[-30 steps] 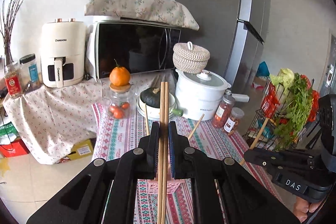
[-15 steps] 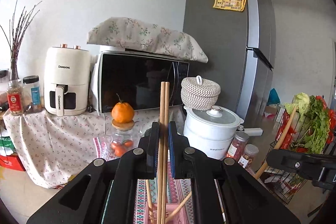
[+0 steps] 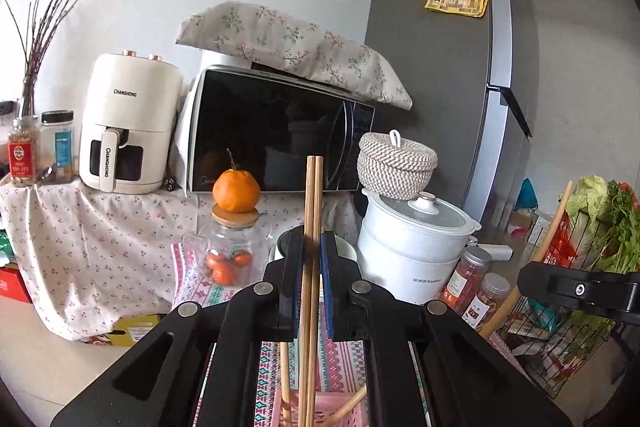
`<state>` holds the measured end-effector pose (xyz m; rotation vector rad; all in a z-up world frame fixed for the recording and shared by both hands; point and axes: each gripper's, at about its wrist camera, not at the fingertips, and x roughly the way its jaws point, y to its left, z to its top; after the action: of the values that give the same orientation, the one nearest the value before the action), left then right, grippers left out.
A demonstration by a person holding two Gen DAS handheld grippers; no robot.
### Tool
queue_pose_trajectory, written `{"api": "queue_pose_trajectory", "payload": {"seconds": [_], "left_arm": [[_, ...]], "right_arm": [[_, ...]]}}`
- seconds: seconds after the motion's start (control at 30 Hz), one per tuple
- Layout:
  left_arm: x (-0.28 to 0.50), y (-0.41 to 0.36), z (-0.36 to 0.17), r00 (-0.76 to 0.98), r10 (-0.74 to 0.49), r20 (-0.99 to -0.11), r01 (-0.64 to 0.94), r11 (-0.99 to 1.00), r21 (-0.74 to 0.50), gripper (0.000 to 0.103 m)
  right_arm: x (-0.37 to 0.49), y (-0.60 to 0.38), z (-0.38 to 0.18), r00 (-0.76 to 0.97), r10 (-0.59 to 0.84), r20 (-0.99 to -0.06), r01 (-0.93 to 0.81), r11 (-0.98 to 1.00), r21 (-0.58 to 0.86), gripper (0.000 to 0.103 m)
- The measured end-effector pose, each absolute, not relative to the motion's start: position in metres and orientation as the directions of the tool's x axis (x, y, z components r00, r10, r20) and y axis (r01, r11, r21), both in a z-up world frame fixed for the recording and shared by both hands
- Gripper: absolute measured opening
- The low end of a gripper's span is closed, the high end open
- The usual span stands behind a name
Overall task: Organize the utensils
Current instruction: 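Carry the chopsticks to the pink basket and open the left tool while the right tool carries its chopstick, then lower the held chopstick into the pink basket and open the right tool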
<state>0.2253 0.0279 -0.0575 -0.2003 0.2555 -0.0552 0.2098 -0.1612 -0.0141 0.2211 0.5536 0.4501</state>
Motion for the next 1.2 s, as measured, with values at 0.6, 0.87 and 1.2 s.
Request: {"api": "queue_pose_trajectory", "payload": {"seconds": [0.6,0.87,1.2], "left_arm": [[0.209,0.037,-0.051,0.888,-0.125,-0.443,0.058,0.985,-0.162,0.046],[0.181,0.062,-0.051,0.788,-0.087,-0.609,-0.027,0.984,-0.176,0.047],[0.161,0.064,-0.080,0.676,-0.151,-0.721,0.000,0.979,-0.205,0.047]], "right_arm": [[0.215,-0.146,-0.025,0.733,0.467,-0.494,-0.351,0.882,0.314,0.006],[0.227,-0.134,-0.043,0.691,0.447,-0.567,-0.337,0.894,0.295,0.006],[0.238,-0.128,-0.065,0.670,0.438,-0.600,-0.297,0.898,0.325,0.007]]}}
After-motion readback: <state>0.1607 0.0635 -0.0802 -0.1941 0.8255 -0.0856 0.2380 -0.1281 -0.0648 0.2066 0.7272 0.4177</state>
